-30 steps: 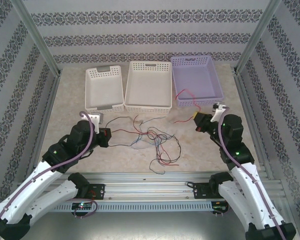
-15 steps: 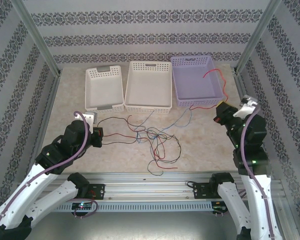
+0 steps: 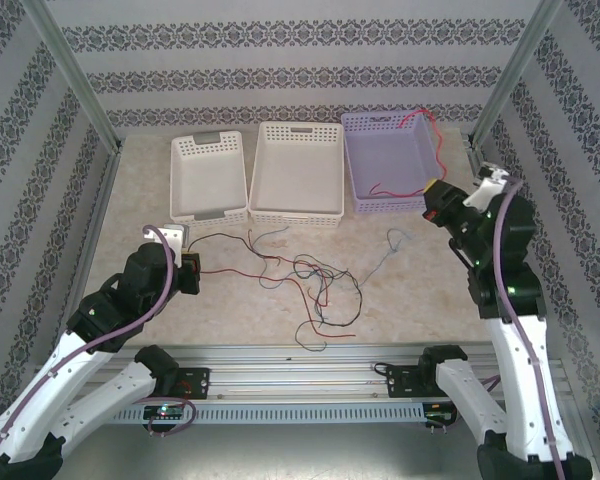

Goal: Untangle the cables

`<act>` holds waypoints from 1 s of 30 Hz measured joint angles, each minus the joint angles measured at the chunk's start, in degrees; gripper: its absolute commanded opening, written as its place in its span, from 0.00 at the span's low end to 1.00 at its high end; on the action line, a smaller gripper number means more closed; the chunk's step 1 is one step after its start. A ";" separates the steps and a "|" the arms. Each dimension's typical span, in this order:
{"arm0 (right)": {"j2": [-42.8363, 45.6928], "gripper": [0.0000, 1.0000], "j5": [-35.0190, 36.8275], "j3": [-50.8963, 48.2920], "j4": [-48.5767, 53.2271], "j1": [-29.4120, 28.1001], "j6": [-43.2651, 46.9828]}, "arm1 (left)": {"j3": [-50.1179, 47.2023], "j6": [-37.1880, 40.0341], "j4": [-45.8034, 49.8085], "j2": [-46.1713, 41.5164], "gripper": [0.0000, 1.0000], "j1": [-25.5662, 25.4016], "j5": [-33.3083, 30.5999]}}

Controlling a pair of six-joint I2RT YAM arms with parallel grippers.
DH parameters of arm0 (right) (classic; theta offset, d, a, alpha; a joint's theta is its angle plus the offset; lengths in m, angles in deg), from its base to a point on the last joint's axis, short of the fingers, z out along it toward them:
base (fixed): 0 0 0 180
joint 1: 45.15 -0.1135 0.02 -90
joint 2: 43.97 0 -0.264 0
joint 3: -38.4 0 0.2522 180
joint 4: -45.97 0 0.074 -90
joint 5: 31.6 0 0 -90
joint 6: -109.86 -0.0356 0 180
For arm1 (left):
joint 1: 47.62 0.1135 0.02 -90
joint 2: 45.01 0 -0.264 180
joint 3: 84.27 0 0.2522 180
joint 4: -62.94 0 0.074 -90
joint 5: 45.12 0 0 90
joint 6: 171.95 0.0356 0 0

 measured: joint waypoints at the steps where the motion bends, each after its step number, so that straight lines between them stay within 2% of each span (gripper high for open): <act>1: -0.61 0.00 -0.90 0.00 0.24 -0.02 0.02 | -0.04 0.07 0.00 -0.02 0.00 0.00 0.04; 5: -0.61 0.00 -1.11 0.04 1.49 -1.46 1.07 | -0.26 0.28 -0.02 -0.22 0.00 0.00 0.46; 10: -1.25 0.00 4.72 1.25 1.70 -3.37 4.90 | -0.42 0.94 -0.04 -0.26 0.00 0.00 1.99; 13: -4.76 0.00 8.44 2.54 0.63 -3.50 6.36 | -0.76 1.18 -0.07 -0.68 0.00 0.00 2.73; 21: -25.68 0.00 19.34 7.61 -3.06 -3.34 9.46 | -1.22 1.36 -0.07 -1.49 0.00 0.00 4.87; 30: -45.86 0.00 26.53 17.81 -3.30 -2.58 11.98 | -1.88 1.40 -0.35 -2.64 0.00 0.00 6.16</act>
